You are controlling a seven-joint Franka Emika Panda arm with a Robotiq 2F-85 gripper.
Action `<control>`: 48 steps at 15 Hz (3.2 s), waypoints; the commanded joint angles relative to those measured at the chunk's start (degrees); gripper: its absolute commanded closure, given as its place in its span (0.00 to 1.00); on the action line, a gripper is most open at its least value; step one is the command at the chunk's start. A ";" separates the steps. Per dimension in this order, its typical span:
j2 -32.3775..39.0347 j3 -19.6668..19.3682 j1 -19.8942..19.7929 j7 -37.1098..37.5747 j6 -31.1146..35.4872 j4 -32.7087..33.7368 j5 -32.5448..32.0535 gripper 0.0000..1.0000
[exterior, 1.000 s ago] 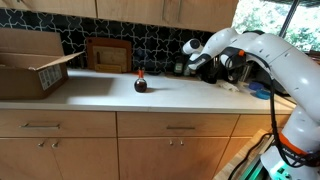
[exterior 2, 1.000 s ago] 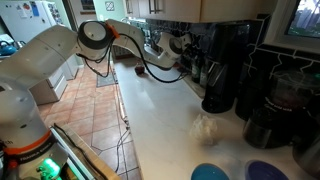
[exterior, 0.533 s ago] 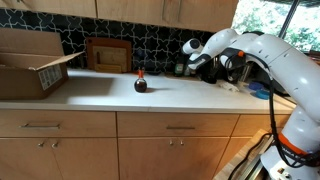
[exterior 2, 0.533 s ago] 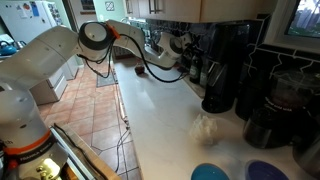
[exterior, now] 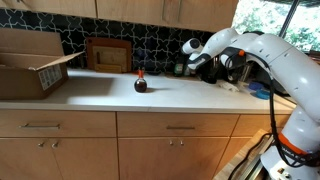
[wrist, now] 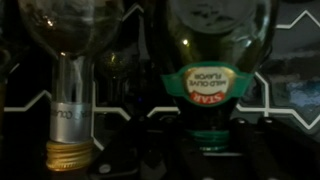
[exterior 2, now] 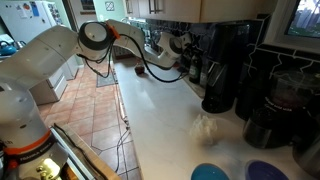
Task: Move the green bottle forward
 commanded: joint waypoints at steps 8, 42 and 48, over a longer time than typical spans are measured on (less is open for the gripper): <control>-8.19 14.10 -4.48 -8.88 4.10 -8.75 -3.29 0.95; -14.91 30.30 -15.43 -37.11 16.46 -21.06 6.60 0.88; -16.06 35.00 -17.48 -47.83 16.89 -21.97 17.46 0.88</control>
